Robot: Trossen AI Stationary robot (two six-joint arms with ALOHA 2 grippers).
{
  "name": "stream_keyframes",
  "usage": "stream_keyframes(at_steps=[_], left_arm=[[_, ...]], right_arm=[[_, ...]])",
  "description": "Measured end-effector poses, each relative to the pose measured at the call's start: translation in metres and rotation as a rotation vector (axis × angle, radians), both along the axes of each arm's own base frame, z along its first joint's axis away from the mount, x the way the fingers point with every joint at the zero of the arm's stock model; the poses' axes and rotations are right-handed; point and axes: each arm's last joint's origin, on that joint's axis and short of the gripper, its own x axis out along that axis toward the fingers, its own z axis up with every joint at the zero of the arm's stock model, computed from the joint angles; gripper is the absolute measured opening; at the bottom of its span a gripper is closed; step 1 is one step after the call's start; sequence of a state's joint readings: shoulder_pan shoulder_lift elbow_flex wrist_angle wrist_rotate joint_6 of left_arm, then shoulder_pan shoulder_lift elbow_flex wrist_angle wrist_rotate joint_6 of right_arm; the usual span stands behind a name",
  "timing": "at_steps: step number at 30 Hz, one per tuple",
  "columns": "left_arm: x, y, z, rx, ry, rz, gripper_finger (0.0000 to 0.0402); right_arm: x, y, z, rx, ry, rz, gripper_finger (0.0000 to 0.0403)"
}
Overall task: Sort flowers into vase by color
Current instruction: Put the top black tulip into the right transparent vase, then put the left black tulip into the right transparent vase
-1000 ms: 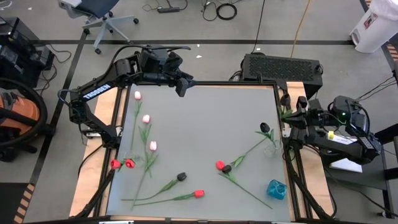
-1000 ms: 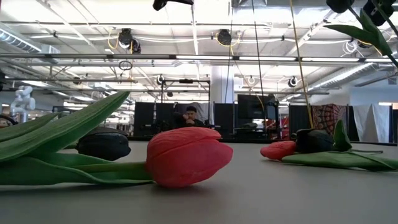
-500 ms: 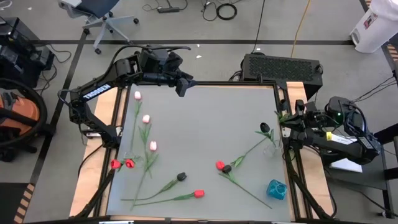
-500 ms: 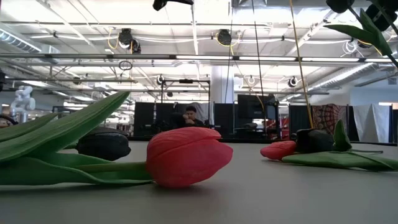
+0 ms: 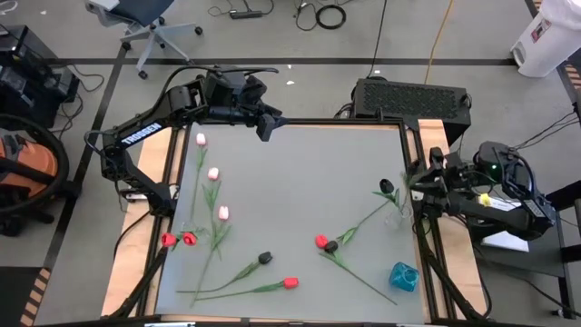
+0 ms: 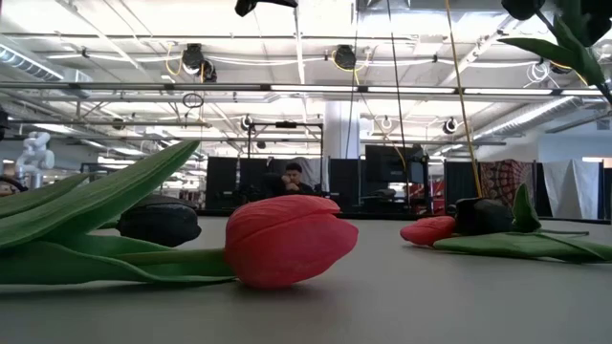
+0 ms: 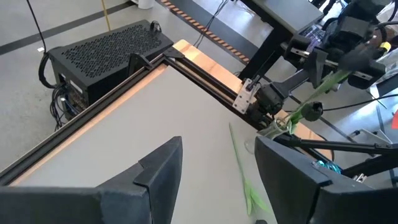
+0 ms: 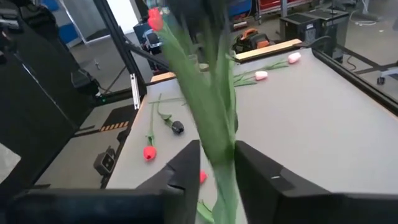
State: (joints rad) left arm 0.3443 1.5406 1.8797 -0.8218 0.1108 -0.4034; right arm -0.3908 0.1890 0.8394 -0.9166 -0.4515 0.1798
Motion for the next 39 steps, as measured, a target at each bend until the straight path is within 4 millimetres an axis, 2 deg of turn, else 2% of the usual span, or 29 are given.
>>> stream_keyframes(at_steps=[11,18,23,32,39], left_arm=[[0.0,0.0,0.0,-0.002,0.0,0.001,0.0208],[0.0,0.0,0.0,-0.003,0.0,0.001,0.0208],[0.0,0.0,0.0,-0.006,0.0,0.003,0.0208],[0.0,0.0,0.0,-0.008,-0.001,0.004,0.0208],[0.0,0.0,0.0,-0.008,-0.002,0.004,0.0208]], right_arm=[[-0.003,0.001,-0.01,0.004,0.101,0.005,0.0191],[-0.005,0.002,-0.01,0.016,0.114,0.001,0.0228],[-0.015,0.005,0.005,-0.025,0.063,-0.039,0.023],[-0.043,0.011,0.044,-0.174,-0.069,-0.194,0.0219],[-0.04,0.009,0.077,-0.188,-0.08,-0.242,0.0219]])
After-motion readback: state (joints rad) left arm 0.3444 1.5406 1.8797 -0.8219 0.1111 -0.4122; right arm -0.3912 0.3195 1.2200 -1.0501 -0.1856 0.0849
